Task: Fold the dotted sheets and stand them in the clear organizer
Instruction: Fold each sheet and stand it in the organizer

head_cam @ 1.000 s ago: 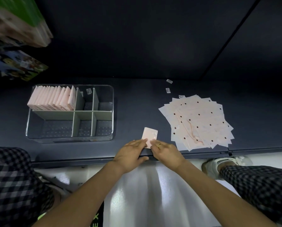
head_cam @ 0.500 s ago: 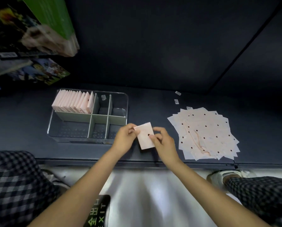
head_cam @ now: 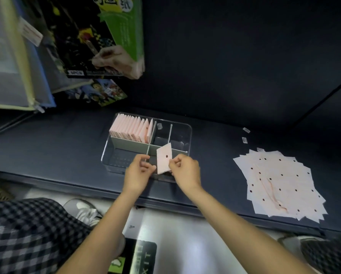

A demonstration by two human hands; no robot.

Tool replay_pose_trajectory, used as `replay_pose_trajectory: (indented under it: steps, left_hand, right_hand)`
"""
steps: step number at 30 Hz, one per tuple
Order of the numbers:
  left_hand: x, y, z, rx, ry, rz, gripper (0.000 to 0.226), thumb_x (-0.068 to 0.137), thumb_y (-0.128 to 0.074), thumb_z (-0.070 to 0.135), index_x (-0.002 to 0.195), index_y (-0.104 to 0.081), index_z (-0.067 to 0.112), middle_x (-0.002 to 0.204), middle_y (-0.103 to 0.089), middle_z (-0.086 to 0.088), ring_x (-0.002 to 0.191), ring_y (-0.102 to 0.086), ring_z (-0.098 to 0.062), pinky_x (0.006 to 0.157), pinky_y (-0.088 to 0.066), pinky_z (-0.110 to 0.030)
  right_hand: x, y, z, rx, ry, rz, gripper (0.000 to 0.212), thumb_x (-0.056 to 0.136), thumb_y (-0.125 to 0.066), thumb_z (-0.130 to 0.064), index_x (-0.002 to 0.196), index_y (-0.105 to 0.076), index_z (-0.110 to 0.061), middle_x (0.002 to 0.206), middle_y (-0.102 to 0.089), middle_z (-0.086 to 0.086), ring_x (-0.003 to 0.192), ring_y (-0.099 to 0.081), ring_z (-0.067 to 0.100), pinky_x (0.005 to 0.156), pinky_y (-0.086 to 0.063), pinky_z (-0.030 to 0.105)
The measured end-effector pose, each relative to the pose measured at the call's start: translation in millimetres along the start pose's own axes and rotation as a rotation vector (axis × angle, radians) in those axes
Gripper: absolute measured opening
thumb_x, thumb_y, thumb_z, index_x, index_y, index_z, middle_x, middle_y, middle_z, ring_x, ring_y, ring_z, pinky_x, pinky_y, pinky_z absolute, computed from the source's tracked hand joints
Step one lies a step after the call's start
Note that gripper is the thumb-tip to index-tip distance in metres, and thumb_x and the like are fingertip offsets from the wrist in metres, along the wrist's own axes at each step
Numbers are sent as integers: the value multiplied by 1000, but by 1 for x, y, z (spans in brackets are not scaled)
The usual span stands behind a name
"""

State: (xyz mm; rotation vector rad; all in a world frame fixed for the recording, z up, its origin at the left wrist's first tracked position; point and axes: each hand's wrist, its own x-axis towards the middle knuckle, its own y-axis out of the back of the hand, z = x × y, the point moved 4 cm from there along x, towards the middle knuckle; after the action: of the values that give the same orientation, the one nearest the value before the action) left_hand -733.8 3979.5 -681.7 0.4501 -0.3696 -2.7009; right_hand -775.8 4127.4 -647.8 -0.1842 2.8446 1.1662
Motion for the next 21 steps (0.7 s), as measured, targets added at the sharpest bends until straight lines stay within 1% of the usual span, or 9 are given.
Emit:
replay_pose_trajectory:
  steps: [2, 3, 5, 7, 10, 13, 16, 18, 21]
  left_hand:
    - [1, 12, -7, 272, -129, 86, 25, 86, -67, 14, 110, -59, 12, 94, -64, -2, 89, -59, -20, 82, -49, -36]
    - [0, 15, -11, 371, -171, 103, 23, 88, -65, 18, 110, -60, 14, 101, -64, -2, 98, -57, -23, 86, -47, -38]
    - [-1, 16, -18, 467, -185, 100, 22, 91, -60, 25, 112, -60, 18, 109, -64, -1, 109, -51, -24, 90, -41, -38]
    - [0, 16, -22, 477, -190, 88, 23, 93, -56, 26, 116, -58, 20, 112, -64, 0, 113, -48, -24, 91, -38, -38]
    - [1, 15, -19, 488, -224, 88, 25, 95, -52, 24, 120, -56, 24, 114, -65, 1, 111, -52, -25, 91, -36, -39]
    - [1, 11, -16, 520, -249, 52, 32, 98, -43, 20, 127, -53, 32, 121, -62, 3, 111, -53, -24, 92, -33, -39]
    - [0, 8, -20, 558, -252, -2, 43, 98, -37, 15, 132, -49, 39, 130, -56, 6, 117, -47, -21, 92, -28, -36]
    - [1, 8, -24, 596, -256, -19, 45, 98, -36, 15, 134, -48, 40, 134, -52, 9, 120, -45, -19, 94, -28, -36]
    - [4, 7, -28, 654, -253, -12, 39, 100, -38, 20, 134, -49, 36, 138, -50, 10, 122, -43, -18, 96, -29, -36]
  right_hand:
    - [6, -9, -10, -107, -10, 2, 17, 85, -52, -22, 69, -58, -17, 77, -69, 7, 77, -62, 29, 67, -49, 33]
    - [9, -13, -13, -158, -11, 0, 17, 85, -51, -22, 71, -58, -15, 80, -69, 8, 79, -61, 30, 66, -48, 33]
    - [14, -22, -19, -250, -1, -9, 19, 85, -49, -21, 76, -61, -10, 84, -68, 11, 81, -61, 33, 66, -47, 33]
    - [17, -32, -23, -302, 3, -33, 19, 86, -48, -20, 80, -62, -9, 87, -68, 13, 84, -61, 35, 68, -48, 35]
    - [17, -47, -26, -329, -6, -63, 21, 87, -47, -22, 84, -64, -11, 92, -69, 13, 89, -62, 36, 70, -49, 35]
    - [14, -58, -27, -333, -15, -80, 24, 90, -47, -26, 86, -68, -15, 93, -70, 12, 90, -64, 34, 69, -49, 34]
    - [12, -67, -23, -251, -45, -169, 27, 91, -44, -22, 78, -67, -14, 85, -71, 12, 85, -66, 31, 68, -52, 32]
    - [10, -70, -19, -201, -35, -244, 29, 91, -43, -21, 78, -67, -13, 80, -71, 12, 83, -66, 28, 72, -55, 35]
    - [3, -57, -8, -117, 17, -223, 26, 92, -48, -28, 84, -71, -20, 68, -71, 7, 78, -66, 22, 72, -54, 32]
